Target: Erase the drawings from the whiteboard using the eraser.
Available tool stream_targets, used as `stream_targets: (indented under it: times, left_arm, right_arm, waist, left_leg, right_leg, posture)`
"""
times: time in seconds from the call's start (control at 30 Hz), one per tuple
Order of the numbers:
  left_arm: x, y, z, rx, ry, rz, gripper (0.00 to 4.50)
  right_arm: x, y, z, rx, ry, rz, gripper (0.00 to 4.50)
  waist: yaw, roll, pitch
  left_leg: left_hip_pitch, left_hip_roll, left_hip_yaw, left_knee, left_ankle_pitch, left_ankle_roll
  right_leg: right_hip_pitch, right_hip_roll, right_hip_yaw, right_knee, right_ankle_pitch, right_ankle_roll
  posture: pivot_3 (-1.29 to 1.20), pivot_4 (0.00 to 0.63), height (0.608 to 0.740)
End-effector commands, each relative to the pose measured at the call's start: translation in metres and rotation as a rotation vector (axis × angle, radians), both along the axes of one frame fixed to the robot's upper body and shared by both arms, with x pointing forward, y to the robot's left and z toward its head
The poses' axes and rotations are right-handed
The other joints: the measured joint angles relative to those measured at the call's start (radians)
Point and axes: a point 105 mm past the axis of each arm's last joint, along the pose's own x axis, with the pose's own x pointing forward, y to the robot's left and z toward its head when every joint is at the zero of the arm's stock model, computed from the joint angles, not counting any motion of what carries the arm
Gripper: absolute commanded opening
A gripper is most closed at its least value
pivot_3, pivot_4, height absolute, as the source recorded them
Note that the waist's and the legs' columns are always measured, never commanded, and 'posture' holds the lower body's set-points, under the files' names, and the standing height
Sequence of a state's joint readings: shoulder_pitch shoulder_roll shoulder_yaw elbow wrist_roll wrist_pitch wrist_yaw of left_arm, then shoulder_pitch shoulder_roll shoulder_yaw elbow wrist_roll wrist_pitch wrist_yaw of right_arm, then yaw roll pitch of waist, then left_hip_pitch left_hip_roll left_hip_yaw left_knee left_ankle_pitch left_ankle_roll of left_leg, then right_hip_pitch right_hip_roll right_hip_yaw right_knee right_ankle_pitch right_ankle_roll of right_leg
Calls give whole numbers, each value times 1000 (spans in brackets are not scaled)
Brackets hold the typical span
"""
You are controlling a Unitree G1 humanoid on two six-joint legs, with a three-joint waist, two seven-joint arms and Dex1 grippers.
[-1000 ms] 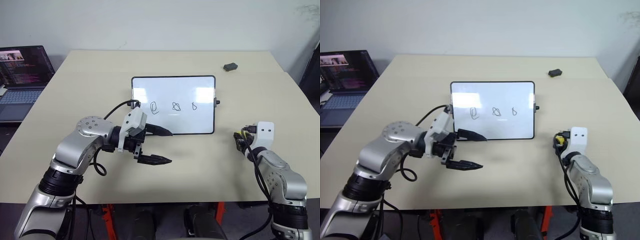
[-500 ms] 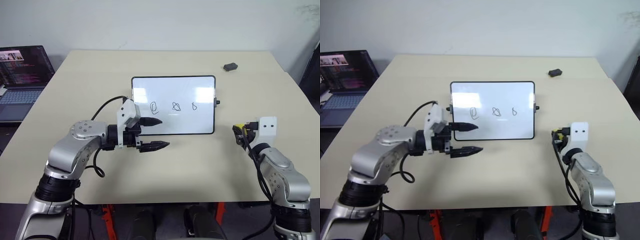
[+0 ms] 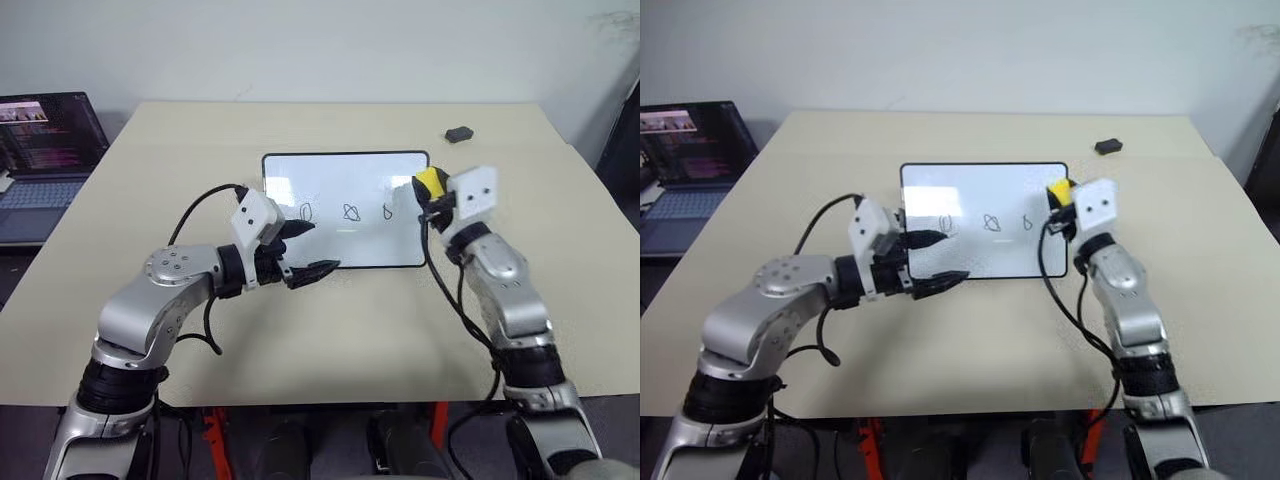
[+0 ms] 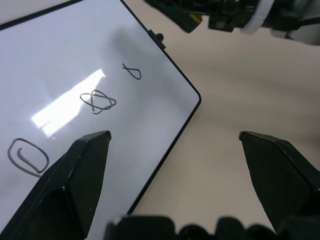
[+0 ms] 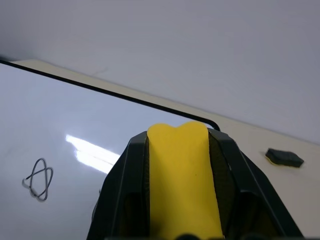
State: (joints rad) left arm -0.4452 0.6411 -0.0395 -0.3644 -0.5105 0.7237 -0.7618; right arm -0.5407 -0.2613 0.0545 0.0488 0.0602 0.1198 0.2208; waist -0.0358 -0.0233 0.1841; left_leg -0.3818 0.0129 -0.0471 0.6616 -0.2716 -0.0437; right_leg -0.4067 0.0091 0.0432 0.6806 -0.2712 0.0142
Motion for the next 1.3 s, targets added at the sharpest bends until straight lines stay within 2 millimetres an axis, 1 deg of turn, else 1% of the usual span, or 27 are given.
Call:
stream_targets:
  times: [0.03, 0.17, 0.2, 0.27, 0.3, 0.4, 0.43, 0.5, 0.57, 0.6, 0.63, 0.7, 0.77, 0.8, 0.83, 0.93, 0.97, 1.03, 1.07, 1.1, 1.13, 1.2, 1.3]
  left_arm:
    - [-4, -6, 9, -3, -35, -17, 4500]
    - [-4, -6, 10, -4, -37, -12, 4500]
    - [-4, -6, 11, -2, -40, -9, 4500]
    - [-3, -6, 12, 0, -44, -6, 4500]
    - [-3, -7, 13, 1, -45, -7, 4500]
    - [-3, -7, 14, 2, -48, -8, 4500]
    - [-2, -7, 15, 3, -49, -8, 4500]
    - [-2, -7, 15, 4, -49, -9, 4500]
    - [-1, -7, 14, 5, -49, -10, 4500]
    - [-1, -6, 14, 6, -48, -9, 4500]
    - [-1, -6, 13, 8, -48, -8, 4500]
    - [1, -4, 12, 14, -46, -5, 4500]
    - [2, -2, 10, 20, -44, 6, 4500]
    - [3, -1, 10, 21, -43, 11, 4500]
    - [4, 1, 8, 26, -43, 20, 4500]
    - [8, 5, 5, 35, -40, 46, 4500]
    - [8, 5, 4, 34, -38, 48, 4500]
    - [7, 5, 1, 36, -33, 44, 4500]
    - [6, 6, -1, 38, -30, 43, 4500]
    - [6, 6, -2, 39, -29, 42, 4500]
    - [6, 6, -3, 39, -28, 43, 4500]
    - [5, 6, -4, 40, -28, 43, 4500]
    - [5, 7, -5, 40, -28, 45, 4500]
  right_arm:
    - [7, 15, 8, -35, -75, 49, 1227]
    - [17, 21, -1, -52, -55, 51, 1227]
    - [22, 21, -10, -66, -20, 46, 1227]
    - [26, 21, -22, -81, 19, 41, 1227]
    - [26, 21, -36, -104, 62, 49, 1227]
    - [15, 21, -76, -164, 187, 84, 1227]
    - [12, 21, -83, -177, 212, 93, 1227]
    - [1, 22, -107, -223, 297, 128, 1222]
    - [-10, 24, -121, -269, 343, 164, 1220]
    - [-13, 23, -125, -286, 359, 170, 1220]
    - [-15, 22, -126, -296, 365, 173, 1219]
    - [-17, 24, -117, -290, 334, 182, 1219]
    - [-16, 29, -94, -258, 244, 201, 1217]
    - [-16, 32, -84, -242, 206, 209, 1217]
    - [-16, 35, -71, -219, 156, 218, 1216]
    - [-15, 40, -30, -159, 14, 231, 1215]
    - [-14, 40, -22, -149, -15, 224, 1215]
    - [-6, 34, -6, -126, -56, 168, 1212]
    - [0, 29, -4, -122, -56, 135, 1203]
    - [6, 25, -5, -135, -49, 99, 1200]
    - [10, 22, -8, -146, -35, 77, 1199]
    - [14, 19, -19, -171, 10, 53, 1198]
    - [14, 19, -41, -208, 106, 59, 1197]
  waist:
    - [2, 0, 0]
    - [3, 0, 0]
    - [3, 0, 0]
    - [3, 0, 0]
    - [3, 0, 0]
    - [3, -1, -1]
    - [3, -2, -1]
    - [3, -3, -3]
    - [1, -4, -4]
    - [-1, -4, -4]
    - [-1, -4, -4]
    - [-3, -4, -4]
    - [-3, -4, -3]
    - [-3, -4, -3]
    - [-3, -3, -3]
    - [-6, -3, -1]
    - [-7, -3, -1]
    - [-8, -3, -1]
    - [-8, -3, -1]
    - [-6, -3, -1]
    - [-5, -4, -2]
    - [0, -4, -2]
    - [6, -3, -1]
  left_leg:
    - [0, 0, 0, 0, 0, 0]
    - [-2, 0, 0, 0, 0, 0]
    - [-2, 0, 0, 0, 0, 0]
    - [-1, -1, 0, 0, 0, 0]
    - [-1, -1, -1, 0, 0, 0]
    - [0, 0, -1, 0, 0, 0]
    - [1, 0, -1, 0, 0, 0]
    - [2, -1, -1, 0, 0, 0]
    - [4, -1, -1, 0, 0, 0]
    - [4, -1, -1, 0, 0, 0]
    - [4, 0, 0, 1, 0, 0]
    - [6, 0, 0, 1, 1, 1]
    - [11, 0, 0, 1, 3, 2]
    - [17, 0, 0, 0, 3, 3]
    - [19, 0, 0, 0, 3, 3]
    - [18, 0, 0, 0, 3, 3]
    - [17, 0, 0, -1, 3, 2]
    - [13, 0, 0, -1, 3, 2]
    - [12, 0, 0, -1, 2, 2]
    - [9, 1, 0, -1, 2, 2]
    - [7, 0, -1, -1, 2, 2]
    - [0, 1, -1, -1, 2, 2]
    - [-2, 0, -2, -1, 2, 2]
  right_leg:
    - [0, -1, 0, 0, 0, 0]
    - [-1, -4, 0, -1, 0, 0]
    - [-1, -5, 0, -1, 0, 0]
    - [-1, -6, 0, 0, 0, 0]
    - [-1, -6, -1, 0, 0, 0]
    - [0, -6, -1, 1, 0, 0]
    - [1, -6, -1, 1, 0, 0]
    - [2, -5, -1, 1, 0, 0]
    - [3, -6, -1, 1, 0, 0]
    - [3, -5, 0, 1, 0, 0]
    - [4, -5, 0, 1, 0, 1]
    - [5, -4, 1, 1, 1, 4]
    - [10, -1, 1, 1, 1, 5]
    - [16, 0, 1, 0, 1, 5]
    - [18, 0, 1, -1, 1, 4]
    - [17, 1, 1, -1, 1, 4]
    - [16, 1, 1, -2, 0, 5]
    - [13, 1, 2, -1, 1, 4]
    - [11, 0, 1, -1, 1, 4]
    - [9, -1, 1, -1, 3, 0]
    - [6, -2, 1, -1, 3, 0]
    - [0, -3, 0, -1, 4, -1]
    - [-1, -5, -1, -1, 3, -1]
  posture:
    - [0, 150, 740]
    - [0, 150, 740]
    - [0, 150, 740]
    - [0, 150, 740]
    - [0, 150, 740]
    - [0, 150, 740]
    - [0, 150, 740]
    - [0, 150, 740]
    - [0, 150, 740]
    - [0, 150, 740]
    - [0, 150, 740]
    - [0, 150, 740]
    - [0, 150, 740]
    - [0, 150, 740]
    - [0, 150, 740]
    - [0, 150, 740]
    - [0, 150, 740]
    - [0, 150, 740]
    - [0, 150, 740]
    - [0, 150, 740]
    - [0, 150, 740]
    - [0, 150, 740]
    - [0, 150, 740]
